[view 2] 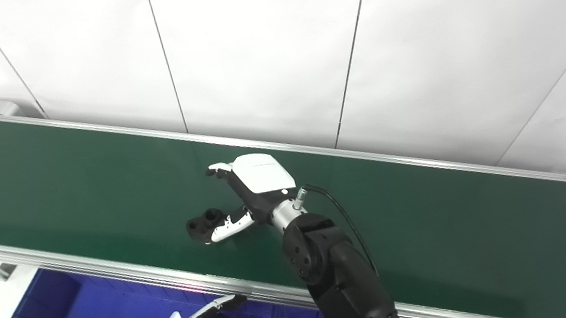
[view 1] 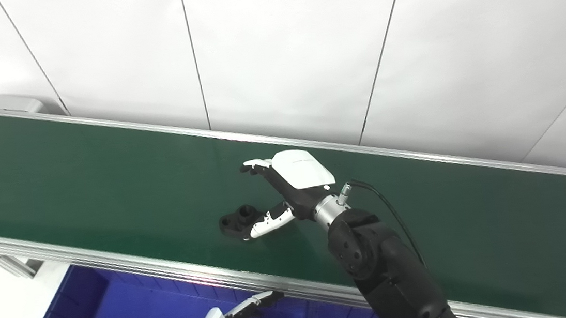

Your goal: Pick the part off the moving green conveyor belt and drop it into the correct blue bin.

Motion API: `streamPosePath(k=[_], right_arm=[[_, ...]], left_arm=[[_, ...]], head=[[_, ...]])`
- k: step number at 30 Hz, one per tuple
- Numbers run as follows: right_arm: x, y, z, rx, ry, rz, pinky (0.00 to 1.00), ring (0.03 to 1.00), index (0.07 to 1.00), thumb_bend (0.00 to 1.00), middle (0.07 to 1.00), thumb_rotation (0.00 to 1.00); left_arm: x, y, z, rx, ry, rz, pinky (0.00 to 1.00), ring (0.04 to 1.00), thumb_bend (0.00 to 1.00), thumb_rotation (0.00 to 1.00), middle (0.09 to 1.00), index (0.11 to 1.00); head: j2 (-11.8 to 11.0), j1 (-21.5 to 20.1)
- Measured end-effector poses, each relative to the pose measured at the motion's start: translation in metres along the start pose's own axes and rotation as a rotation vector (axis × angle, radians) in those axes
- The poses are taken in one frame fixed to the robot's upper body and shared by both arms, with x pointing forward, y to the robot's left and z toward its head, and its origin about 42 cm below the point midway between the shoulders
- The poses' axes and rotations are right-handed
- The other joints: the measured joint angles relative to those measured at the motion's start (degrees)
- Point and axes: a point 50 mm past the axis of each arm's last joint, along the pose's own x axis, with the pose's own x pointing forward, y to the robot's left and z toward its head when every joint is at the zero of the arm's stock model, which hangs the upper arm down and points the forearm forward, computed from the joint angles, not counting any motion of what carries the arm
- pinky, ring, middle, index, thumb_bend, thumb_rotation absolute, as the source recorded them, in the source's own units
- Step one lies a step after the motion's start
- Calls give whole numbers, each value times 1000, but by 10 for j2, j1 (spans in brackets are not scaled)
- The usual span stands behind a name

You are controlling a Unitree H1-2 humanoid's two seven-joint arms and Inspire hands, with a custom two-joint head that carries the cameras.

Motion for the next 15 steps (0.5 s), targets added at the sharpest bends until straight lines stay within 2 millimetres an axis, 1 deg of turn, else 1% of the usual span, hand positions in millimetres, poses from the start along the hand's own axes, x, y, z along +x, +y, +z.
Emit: streamPosePath(k=[3, 5, 8, 11, 12, 14, 15], right_arm=[[0, 5, -6, -14, 16, 25, 722, 783, 839, 857, 816, 414], [-3, 7, -12, -35, 25, 42, 717, 779, 834, 860, 812, 409], [-6, 9, -21, -57, 41, 59, 727, 783, 835, 849, 816, 419], [-10, 13, -29, -88, 56, 95, 721, 780, 828, 842, 810, 413], [-11, 14, -31, -97, 59, 105, 720, 780, 827, 840, 809, 411], [-13, 16, -34, -110, 63, 127, 724, 788, 827, 834, 815, 405], [-14, 17, -36, -114, 65, 139, 715, 787, 820, 833, 818, 391]], left_arm=[[1, 0, 0, -1, -1, 1, 728, 810, 840, 752, 835, 836], [1, 0, 0, 0, -1, 1, 728, 810, 836, 755, 836, 837], [1, -1, 1, -3, -1, 1, 729, 815, 839, 763, 839, 837], [3, -3, 3, -10, -6, 2, 732, 817, 829, 767, 841, 839], [4, -3, 4, -14, -8, 4, 735, 817, 827, 768, 841, 839], [5, -5, 6, -17, -12, 4, 737, 816, 819, 769, 842, 840], [5, -6, 7, -13, -15, 2, 742, 819, 820, 769, 845, 842]], head=[[4, 2], [4, 2], [10, 6], [11, 8], [15, 12], [17, 14], [17, 14]])
